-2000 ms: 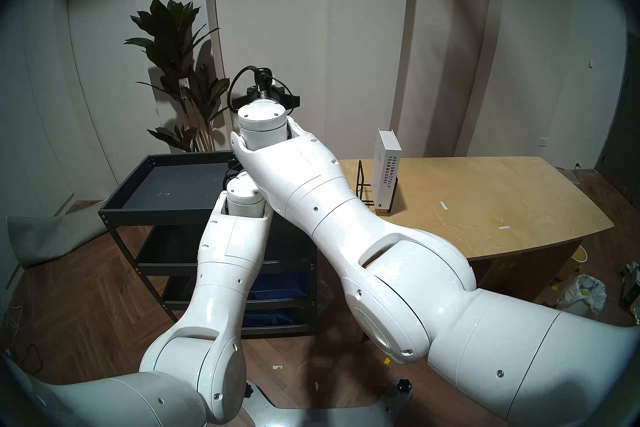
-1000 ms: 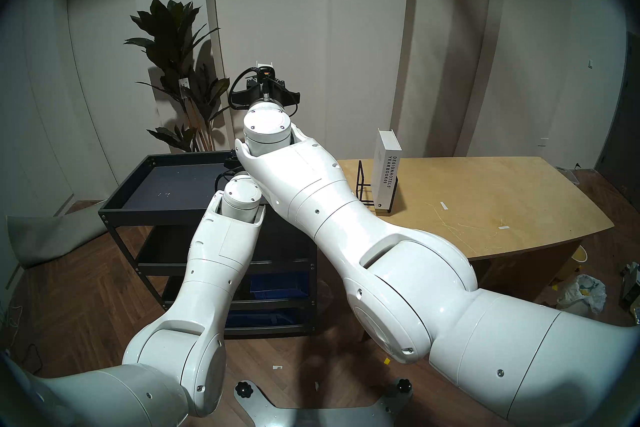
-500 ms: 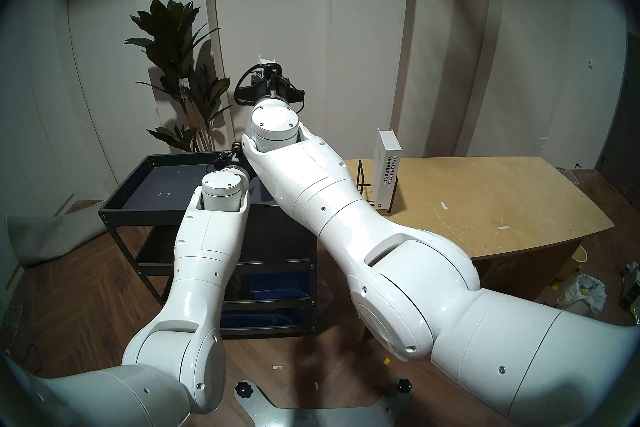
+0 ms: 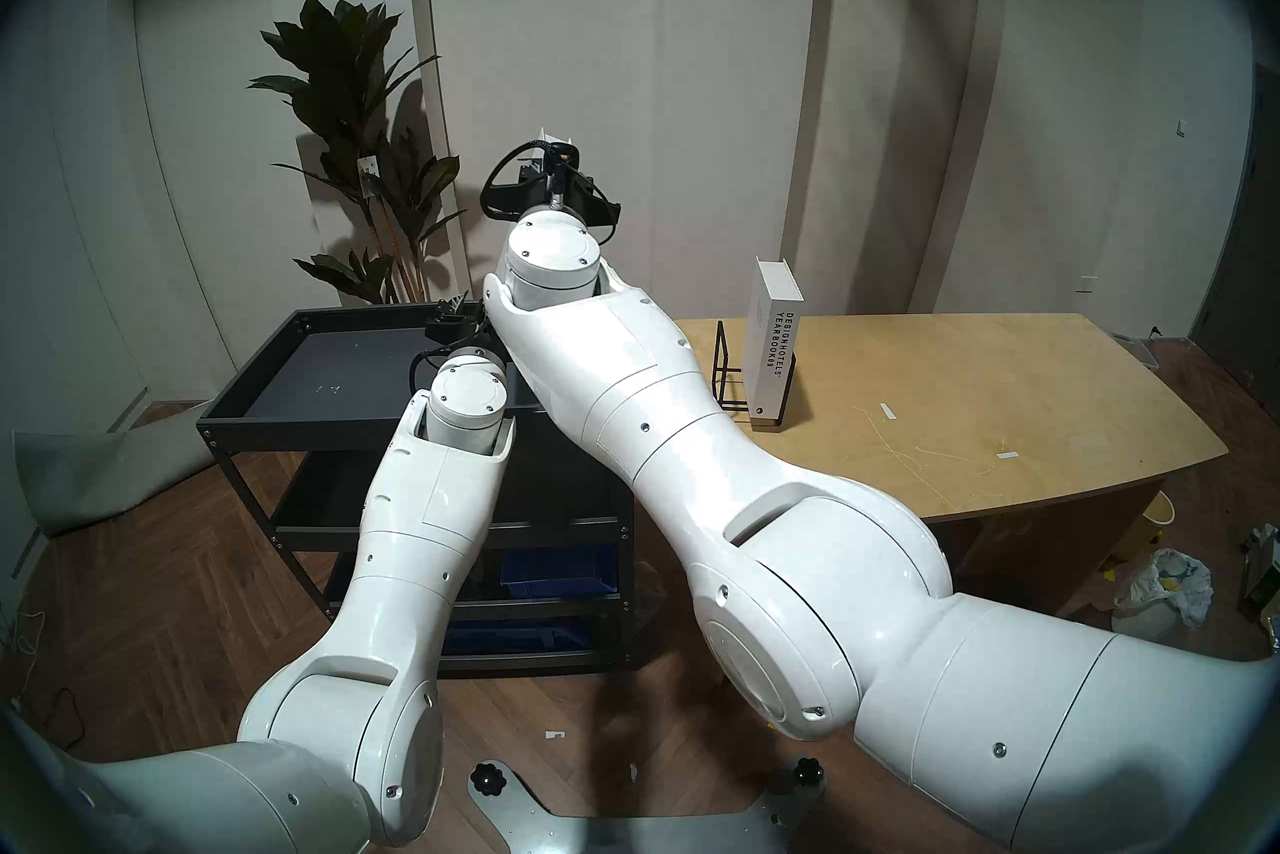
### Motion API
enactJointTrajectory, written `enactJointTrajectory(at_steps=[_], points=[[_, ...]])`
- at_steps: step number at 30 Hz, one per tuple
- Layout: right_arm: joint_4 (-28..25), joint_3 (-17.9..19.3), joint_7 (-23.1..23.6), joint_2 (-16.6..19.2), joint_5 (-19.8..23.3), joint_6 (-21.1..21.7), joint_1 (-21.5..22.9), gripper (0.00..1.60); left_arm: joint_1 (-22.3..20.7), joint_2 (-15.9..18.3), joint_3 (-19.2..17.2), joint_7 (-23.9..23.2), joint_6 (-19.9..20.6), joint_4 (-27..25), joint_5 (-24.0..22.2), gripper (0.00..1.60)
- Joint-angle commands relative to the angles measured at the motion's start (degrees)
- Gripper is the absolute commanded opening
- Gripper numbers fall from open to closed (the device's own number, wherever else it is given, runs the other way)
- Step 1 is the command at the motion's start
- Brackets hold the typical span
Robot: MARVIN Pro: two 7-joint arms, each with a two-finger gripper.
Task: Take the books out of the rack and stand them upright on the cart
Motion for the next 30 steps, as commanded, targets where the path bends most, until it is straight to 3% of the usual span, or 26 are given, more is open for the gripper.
enactJointTrajectory(at_steps=[1, 3, 4, 6, 16, 20, 22, 30], points=[[-2.6, -1.7, -0.4, 0.7, -1.8, -0.3, -1.1, 0.00, -1.3, 1.2, 0.4, -0.4, -1.6, -2.1, 0.6, 1.60], [-4.3, -1.9, -0.6, 0.5, -1.6, 0.4, -2.0, 0.00, -1.1, 1.2, 1.4, 0.3, -1.4, -2.0, 1.9, 1.60], [-4.0, -2.2, -2.9, 0.1, -2.6, -0.1, -2.0, 0.00, -1.0, 1.1, 1.5, 0.2, -2.1, -1.7, 1.5, 1.60], [-5.1, -1.5, -1.9, 0.0, -1.1, 1.2, -2.4, 0.00, -0.9, 0.8, 1.3, 0.4, -2.2, -1.9, 1.0, 1.60], [-6.0, 0.6, -4.4, -0.5, 0.6, -5.5, -4.9, 0.00, -0.5, 1.2, 2.2, 1.2, -1.9, -2.1, 1.9, 1.60], [-6.3, 1.1, -4.8, -0.5, 1.6, -9.6, -6.0, 0.00, 0.8, 1.0, 0.8, -2.4, -1.5, -3.9, -1.5, 1.60], [-6.5, 1.0, -5.6, -0.5, 1.7, -9.7, -6.4, 0.00, 1.5, 1.6, 1.4, -2.0, -1.3, -4.5, -0.3, 1.60], [-6.6, 1.4, -4.8, -0.5, 4.1, -13.2, -6.9, 0.00, 3.5, 2.8, 1.0, -7.7, 0.3, -7.1, -2.6, 1.60]])
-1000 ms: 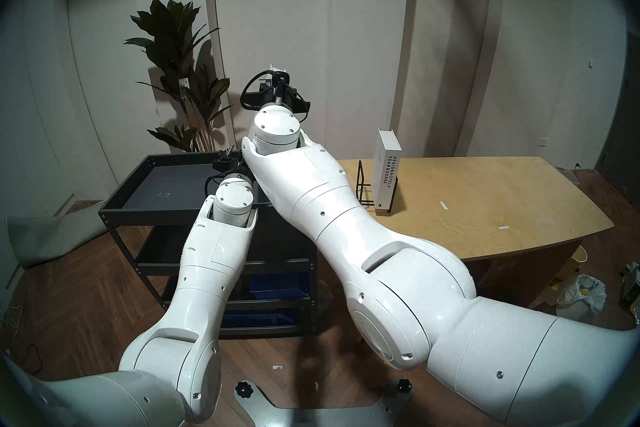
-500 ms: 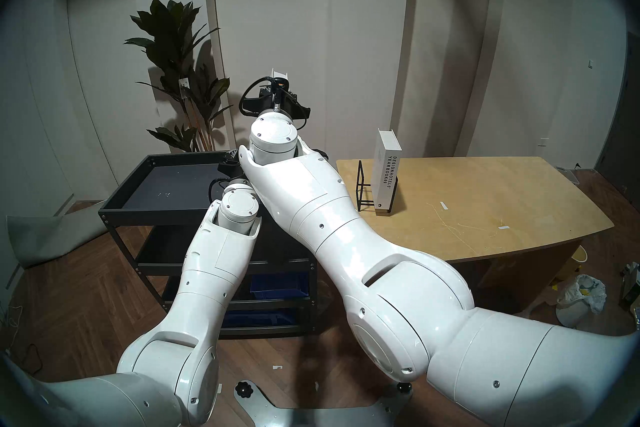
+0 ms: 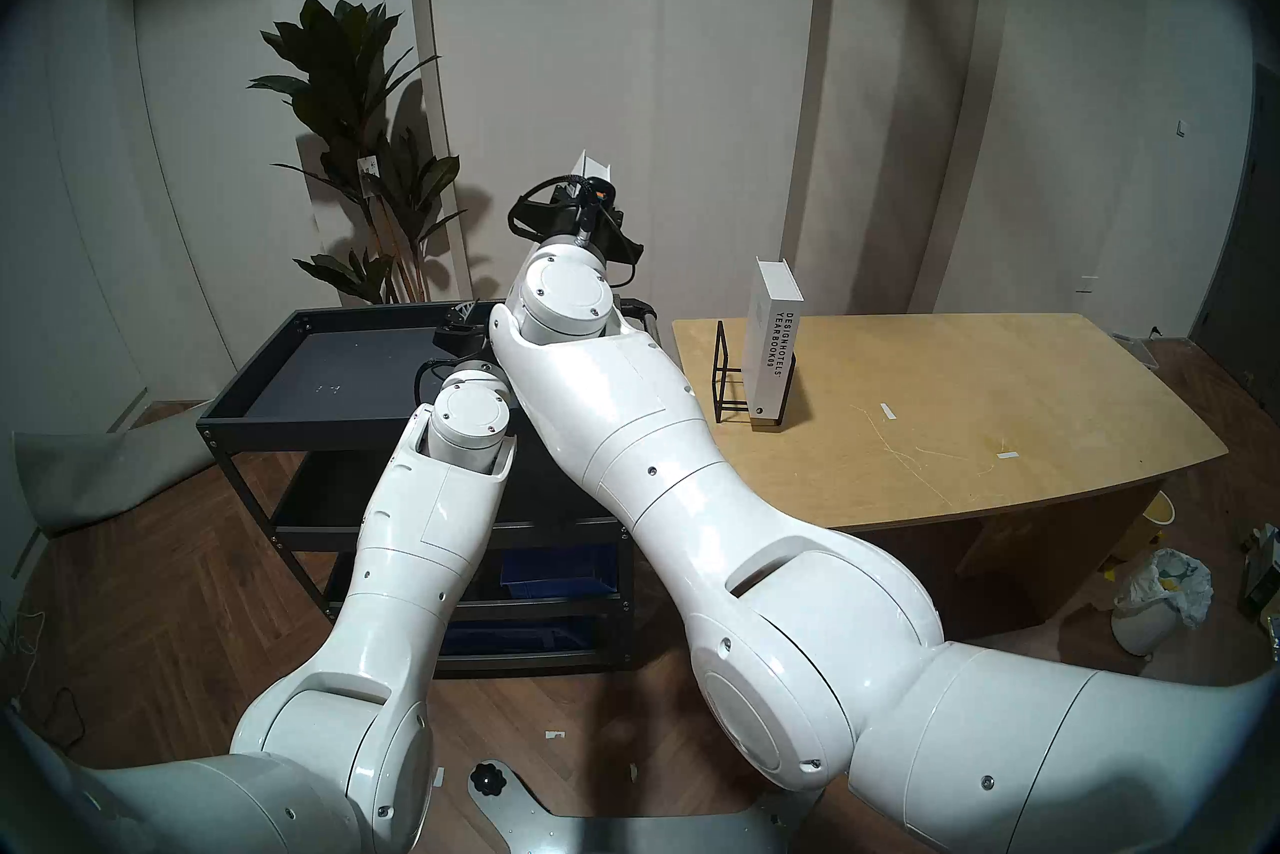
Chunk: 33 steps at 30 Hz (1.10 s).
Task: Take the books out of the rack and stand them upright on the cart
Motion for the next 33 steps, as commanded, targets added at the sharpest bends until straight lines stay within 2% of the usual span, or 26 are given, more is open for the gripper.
enactJointTrajectory(at_steps=[1, 5, 8, 13, 17, 21, 24, 26, 29, 30, 33], points=[[-1.7, -0.4, 0.8, -0.3, 0.7, -3.3, 0.1, 0.00, 0.8, 1.5, -0.2, -4.4, 1.3, -4.7, -1.4, 1.60], [-2.6, -0.1, 1.4, -0.3, 2.2, -4.3, -0.4, 0.00, 1.7, 2.4, -0.8, -9.6, 2.1, -6.1, -4.2, 1.60], [-3.3, 0.0, 1.2, -0.3, 3.0, -4.3, -0.6, 0.00, 2.2, 3.0, -1.4, -11.6, 1.8, -7.0, -5.2, 1.60], [-3.8, -0.5, 0.5, -0.3, 3.3, -3.8, -0.6, 0.00, 1.7, 2.6, -3.4, -12.7, 1.9, -6.7, -7.4, 1.60], [-4.4, -0.7, -0.4, -0.3, 3.5, -2.9, -0.5, 0.00, 1.3, 2.9, -4.0, -12.8, 0.4, -6.1, -8.0, 1.60], [-4.7, -1.5, -1.1, -0.3, 3.4, -1.1, 0.0, 0.00, 0.6, 3.0, -4.8, -13.7, -1.1, -4.9, -9.2, 1.60], [-4.6, -1.4, -1.9, -0.3, 3.7, 1.8, 0.9, 0.00, 0.0, 3.4, -5.2, -14.6, -1.0, -4.0, -9.8, 1.60], [-4.6, -1.7, -1.2, -0.2, 3.8, 2.7, 1.3, 0.00, -0.4, 3.4, -5.7, -16.3, -0.4, -3.4, -11.2, 1.60], [-5.1, -1.4, 0.0, 0.2, 4.9, 5.1, 1.6, 0.00, -0.7, 3.5, -6.0, -16.9, -1.0, -2.7, -11.8, 1.60], [-4.7, -2.2, -1.0, 0.7, 3.4, 5.5, 2.2, 0.00, -0.8, 3.9, -5.7, -17.3, -1.1, -2.4, -11.5, 1.60], [-5.0, -1.8, -0.3, 0.9, 4.2, 7.4, 2.7, 0.00, -1.1, 3.6, -5.9, -17.0, -1.6, -1.7, -11.6, 1.60]])
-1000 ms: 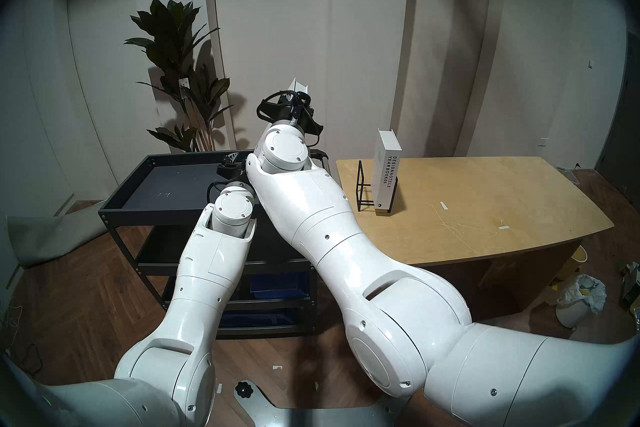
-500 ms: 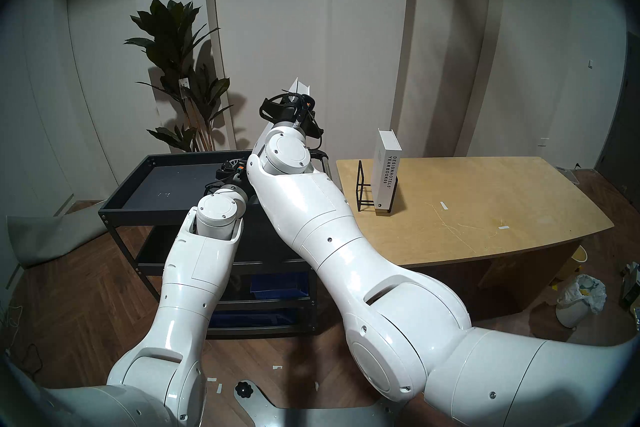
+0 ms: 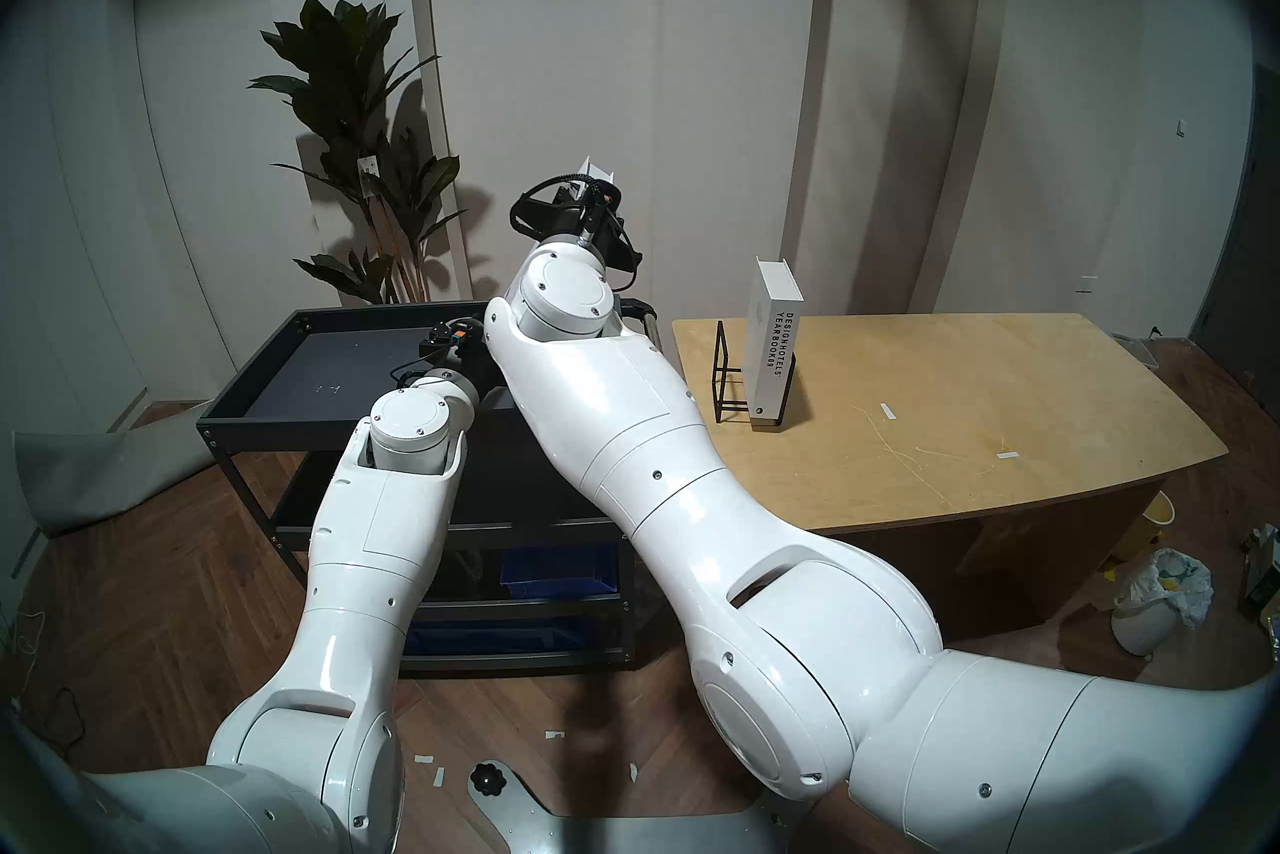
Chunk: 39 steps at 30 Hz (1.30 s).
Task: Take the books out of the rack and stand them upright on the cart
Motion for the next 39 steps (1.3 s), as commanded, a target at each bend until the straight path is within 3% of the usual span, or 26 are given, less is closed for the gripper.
enactJointTrajectory(at_steps=[1, 4, 13, 22, 28, 39], points=[[-2.0, 0.3, 1.7, 0.8, 0.5, 4.0, 3.0, 0.00, -3.3, 0.4, -0.1, 0.3, -1.5, 1.0, 0.2, 1.60], [-1.7, -0.7, 1.8, 1.7, -0.9, 5.7, 3.9, 0.00, -3.8, -0.2, 0.1, 1.4, -2.1, 2.4, 0.7, 1.60], [-1.3, 0.0, 2.8, 2.4, 0.7, 13.7, 5.4, 0.00, -4.1, 0.4, 0.9, 1.5, -4.9, 3.8, 1.5, 1.60], [-1.2, -1.4, 3.7, 3.3, -0.9, 14.4, 5.7, 0.00, -4.1, 0.6, 1.7, 3.0, -6.0, 3.7, 3.4, 1.60], [-0.7, -4.5, 5.7, 5.1, -2.5, 17.6, 6.2, 0.00, -4.2, 1.2, 3.2, 2.4, -4.5, 4.4, 5.4, 1.60], [-0.9, -1.6, 3.0, 2.9, -1.1, 7.9, 3.5, 0.00, -6.1, 0.1, 2.9, 3.9, -4.0, 6.3, 5.2, 1.60]])
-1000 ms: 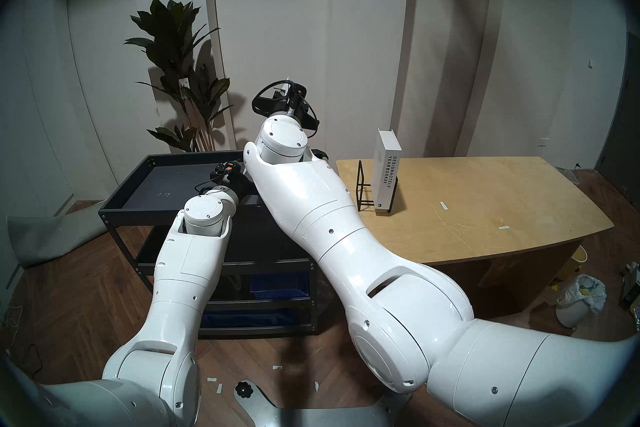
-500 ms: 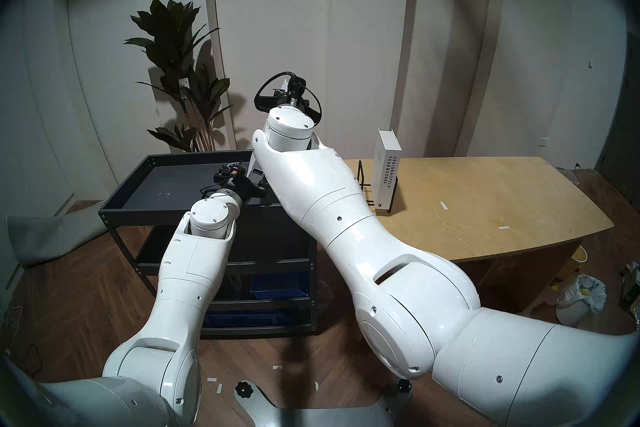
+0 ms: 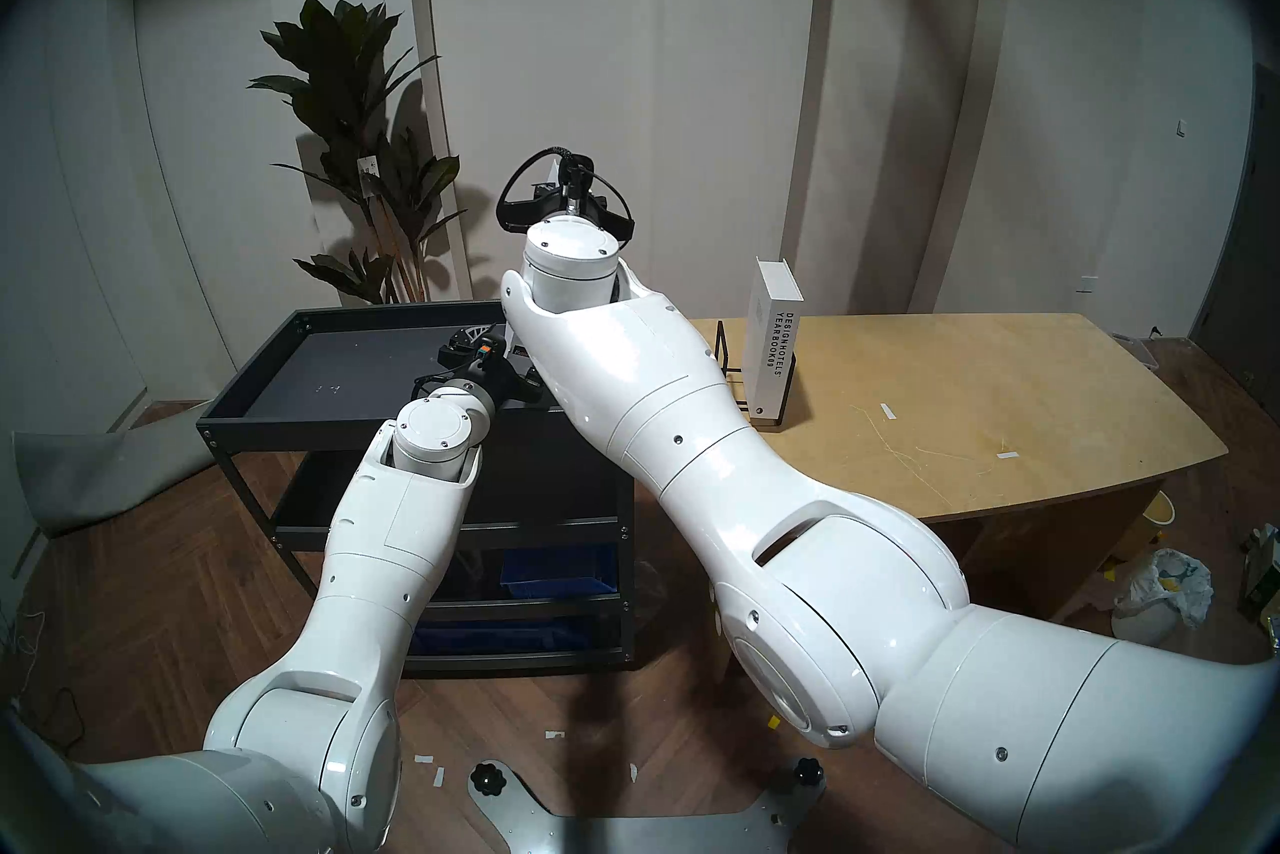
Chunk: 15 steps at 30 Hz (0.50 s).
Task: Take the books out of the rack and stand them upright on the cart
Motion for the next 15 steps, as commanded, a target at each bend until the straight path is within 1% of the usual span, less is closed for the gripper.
enactJointTrajectory(at_steps=[1, 2, 3, 4, 5, 6, 8, 11, 14, 15], points=[[-1.8, 1.7, -1.8, -1.3, 0.0, -7.3, -1.6, 0.00, -3.8, -0.6, -1.4, 1.1, 0.6, -0.1, -0.9, 1.60], [-2.0, 1.7, -2.4, -1.4, -0.3, -8.0, -1.9, 0.00, -4.0, -0.7, -1.4, 1.7, 1.0, -0.1, -0.5, 1.60], [-2.1, 2.0, -2.7, -1.6, -0.2, -9.0, -2.2, 0.00, -4.2, -0.6, -1.5, 1.4, 1.0, 0.1, -0.7, 1.60], [-2.9, 2.8, -2.8, -1.9, 0.4, -9.7, -2.7, 0.00, -4.3, -0.7, -1.4, 2.3, 1.2, 0.3, -0.2, 1.60], [-3.0, 2.7, -3.1, -1.8, 0.0, -10.8, -2.9, 0.00, -4.5, -0.7, -1.2, 2.8, 1.4, 0.6, 0.4, 1.60], [-3.9, 3.1, -3.1, -1.8, 0.0, -11.7, -3.3, 0.00, -4.5, -0.7, -0.8, 4.4, 2.0, 1.0, 1.6, 1.60], [-5.5, 4.5, -3.5, -2.1, 1.2, -13.5, -3.9, 0.00, -4.0, 0.4, 1.2, 6.8, 0.7, 1.7, 5.2, 1.60], [-7.5, 5.7, -3.7, -1.8, 1.9, -16.5, -4.5, 0.00, -3.1, 0.8, 3.0, 10.3, 0.1, 2.2, 9.1, 1.60], [-9.6, 7.5, -4.2, -1.4, 3.2, -17.4, -5.3, 0.00, -2.6, 1.1, 4.7, 13.2, -0.1, 1.8, 13.3, 1.60], [-10.2, 8.1, -4.1, -1.3, 3.7, -17.9, -5.5, 0.00, -2.5, 0.7, 4.4, 13.8, -0.4, 2.0, 13.5, 1.60]])
